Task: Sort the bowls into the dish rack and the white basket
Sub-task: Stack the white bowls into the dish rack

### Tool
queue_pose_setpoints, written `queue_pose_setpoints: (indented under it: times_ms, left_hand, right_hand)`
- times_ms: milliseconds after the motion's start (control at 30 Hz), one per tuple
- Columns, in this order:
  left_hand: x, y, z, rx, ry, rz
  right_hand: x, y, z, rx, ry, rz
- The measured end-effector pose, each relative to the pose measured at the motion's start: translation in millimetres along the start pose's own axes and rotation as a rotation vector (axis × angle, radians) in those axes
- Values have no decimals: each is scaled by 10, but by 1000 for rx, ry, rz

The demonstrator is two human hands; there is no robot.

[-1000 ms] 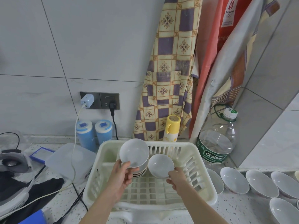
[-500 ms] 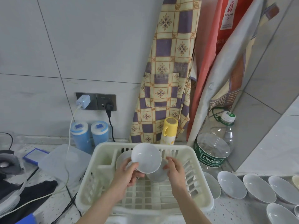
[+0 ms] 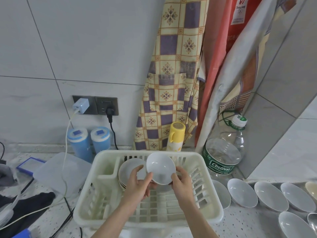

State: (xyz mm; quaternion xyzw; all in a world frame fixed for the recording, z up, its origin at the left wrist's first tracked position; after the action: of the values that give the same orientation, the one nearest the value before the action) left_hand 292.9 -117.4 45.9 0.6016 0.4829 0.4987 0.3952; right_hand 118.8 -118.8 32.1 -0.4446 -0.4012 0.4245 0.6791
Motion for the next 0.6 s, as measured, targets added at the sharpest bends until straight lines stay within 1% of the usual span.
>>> queue_pose_setpoints:
  times_ms: [133, 233, 300, 367, 433, 500, 600]
  left_hand:
    - [-2, 9, 93, -17, 69, -93]
    - [16, 5, 162, -164, 99, -136]
    - [45, -51, 127, -295, 17, -105]
    - [73, -108, 56, -379, -91, -70]
    - [86, -156, 12, -467, -166, -53]
    - [67, -215, 1, -546, -204, -27]
    - [34, -255, -2, -588, -231, 40]
  right_hand:
    - [-12, 23, 46, 8, 106, -7]
    - [-15, 33, 87, 60, 186, -7]
    - [2, 32, 91, 88, 199, -12]
    - [11, 31, 87, 121, 196, -18]
    - [2, 44, 72, 138, 179, -35]
    - [-6, 72, 63, 144, 169, -70]
    - [-5, 95, 70, 171, 167, -95]
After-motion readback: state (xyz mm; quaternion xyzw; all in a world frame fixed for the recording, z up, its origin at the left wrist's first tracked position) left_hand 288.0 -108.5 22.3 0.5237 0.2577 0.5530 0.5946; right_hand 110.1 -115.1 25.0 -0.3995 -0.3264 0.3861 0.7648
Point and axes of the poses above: each hand's wrist, its own x-axis away from the middle knuckle, its own z-axis out of the back of the hand, y = z × x, the point moved 4 cm from there along -x, towards the middle knuckle, and after that the axes turned 10 degrees about x, right-handed, at the moved point
